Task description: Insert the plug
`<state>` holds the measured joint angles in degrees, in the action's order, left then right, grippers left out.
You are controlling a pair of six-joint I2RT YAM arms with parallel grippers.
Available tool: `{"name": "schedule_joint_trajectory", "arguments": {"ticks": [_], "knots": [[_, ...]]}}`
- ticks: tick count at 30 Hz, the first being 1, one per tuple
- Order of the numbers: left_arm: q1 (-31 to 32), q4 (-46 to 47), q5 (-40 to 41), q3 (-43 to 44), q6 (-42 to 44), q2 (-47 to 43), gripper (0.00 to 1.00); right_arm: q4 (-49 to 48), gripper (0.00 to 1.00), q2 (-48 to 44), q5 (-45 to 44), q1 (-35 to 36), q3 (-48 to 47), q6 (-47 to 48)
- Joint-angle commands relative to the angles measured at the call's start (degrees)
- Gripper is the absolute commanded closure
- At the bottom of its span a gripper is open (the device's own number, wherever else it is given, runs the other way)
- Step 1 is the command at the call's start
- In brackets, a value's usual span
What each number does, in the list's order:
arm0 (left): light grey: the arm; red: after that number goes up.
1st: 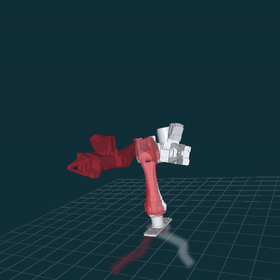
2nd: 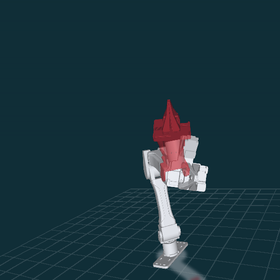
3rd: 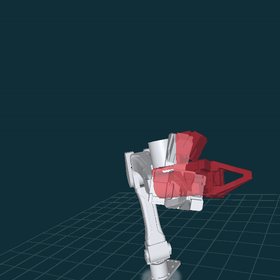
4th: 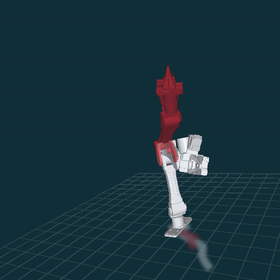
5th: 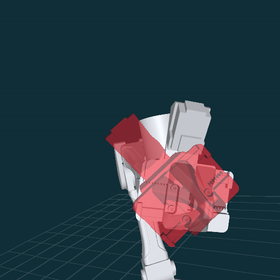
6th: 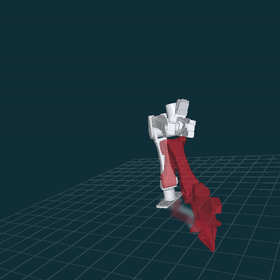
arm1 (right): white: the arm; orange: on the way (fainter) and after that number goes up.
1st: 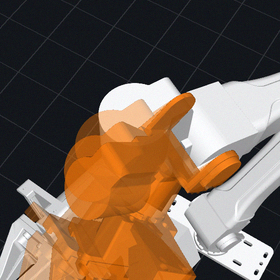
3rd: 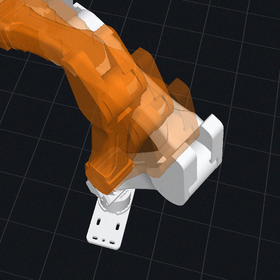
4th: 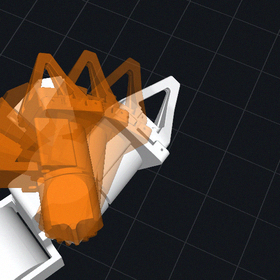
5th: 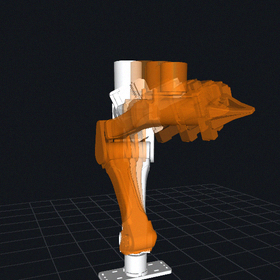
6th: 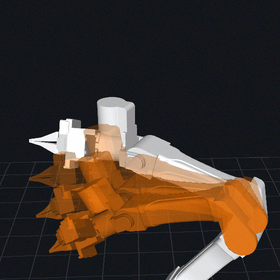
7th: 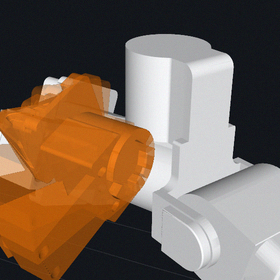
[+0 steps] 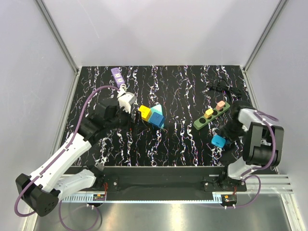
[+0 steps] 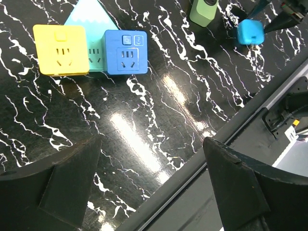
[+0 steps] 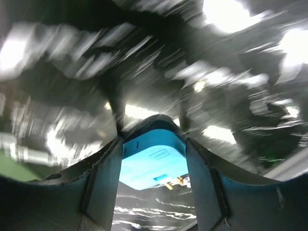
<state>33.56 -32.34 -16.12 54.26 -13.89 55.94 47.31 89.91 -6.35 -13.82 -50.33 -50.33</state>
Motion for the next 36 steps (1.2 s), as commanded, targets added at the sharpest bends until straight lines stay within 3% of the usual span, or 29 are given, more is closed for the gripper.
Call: {"name": "schedule_joint_trajectory", "arguments": {"ticks": [1, 5, 10, 14, 18, 22, 28, 36], "knots": [[-0.16, 2.89, 2.05, 0.85, 0.97, -0.04, 0.07, -1.34, 0.38, -0.44, 2.57, 9.32, -2.15, 3.92], [-0.16, 2.81, 3.81, 0.32, 1.15, -0.92, 0.07, -3.27, 0.37, 0.18, 4.06, 18.11, -0.74, 3.13], [-0.25, 2.81, 4.87, 0.14, 1.32, -0.75, 0.07, -12.75, 0.37, -0.97, 9.94, 29.70, 1.02, 5.75], [-0.25, 2.72, 5.57, 0.06, 1.41, -0.75, 0.06, -12.51, 0.35, 1.67, 10.04, 35.43, -4.84, 9.87], [-0.25, 2.72, 6.71, -0.29, 1.41, -1.01, 0.06, -2.35, 0.26, 1.42, -0.02, 36.59, -9.52, 6.31], [-0.16, 2.63, 7.15, -0.56, 1.15, -1.10, 0.05, 6.21, 0.20, -1.48, -0.60, 36.68, -10.94, -8.25], [-0.25, 2.72, 7.07, -0.38, 1.06, -0.84, 0.05, 4.64, 0.16, -5.71, 3.10, 36.85, -4.97, -20.67], [-0.16, 2.72, 6.72, -0.47, 1.23, -1.19, 0.05, -1.07, 0.15, -5.71, 1.34, 37.82, -0.48, -24.65]]}}
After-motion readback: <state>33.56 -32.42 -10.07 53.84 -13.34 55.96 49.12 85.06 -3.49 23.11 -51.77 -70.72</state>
